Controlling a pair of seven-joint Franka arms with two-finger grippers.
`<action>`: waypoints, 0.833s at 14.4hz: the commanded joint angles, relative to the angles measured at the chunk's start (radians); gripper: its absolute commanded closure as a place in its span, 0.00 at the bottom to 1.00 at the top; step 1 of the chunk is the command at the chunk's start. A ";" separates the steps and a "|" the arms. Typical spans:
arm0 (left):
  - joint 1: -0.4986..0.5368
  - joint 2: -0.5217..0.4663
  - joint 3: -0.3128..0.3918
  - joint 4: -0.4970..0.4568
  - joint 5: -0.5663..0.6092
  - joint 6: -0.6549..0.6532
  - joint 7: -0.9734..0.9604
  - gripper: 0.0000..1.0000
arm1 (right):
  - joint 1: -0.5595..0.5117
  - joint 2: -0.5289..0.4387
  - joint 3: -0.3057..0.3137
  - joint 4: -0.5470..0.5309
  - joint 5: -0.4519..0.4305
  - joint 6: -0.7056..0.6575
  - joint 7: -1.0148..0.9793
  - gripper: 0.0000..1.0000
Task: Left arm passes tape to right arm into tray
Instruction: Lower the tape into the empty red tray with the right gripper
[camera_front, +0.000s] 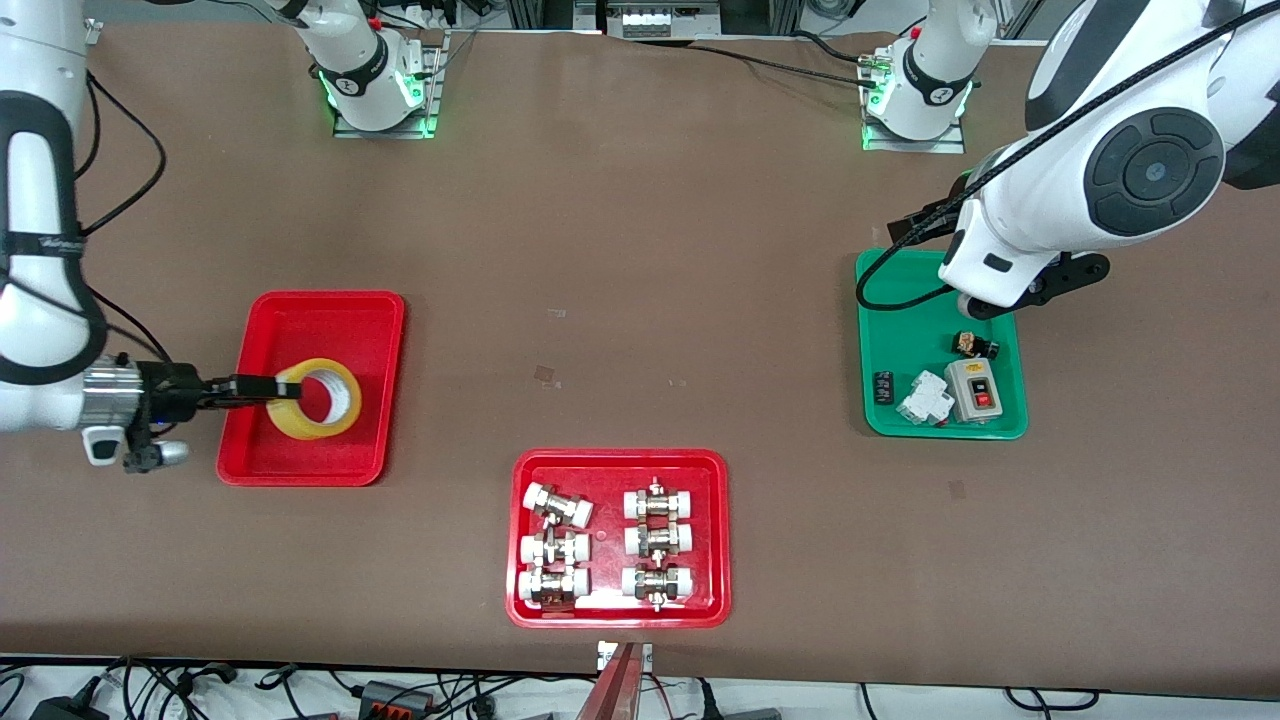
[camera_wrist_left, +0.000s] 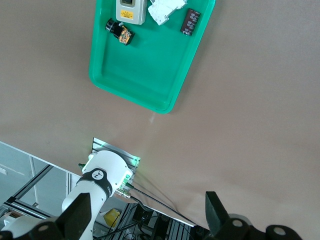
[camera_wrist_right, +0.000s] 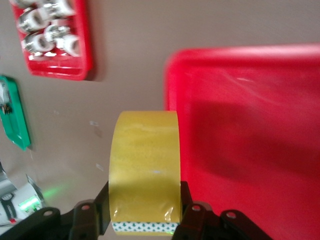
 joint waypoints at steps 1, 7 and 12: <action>0.004 -0.005 -0.001 0.015 0.028 -0.013 0.033 0.00 | -0.057 0.058 0.021 -0.035 0.074 -0.005 0.011 0.67; 0.040 -0.037 -0.005 -0.001 0.111 0.061 0.233 0.00 | -0.112 0.109 0.021 -0.063 0.113 -0.027 -0.073 0.64; 0.102 -0.215 -0.011 -0.249 0.102 0.193 0.296 0.00 | -0.076 0.111 0.020 -0.055 0.058 0.008 -0.081 0.00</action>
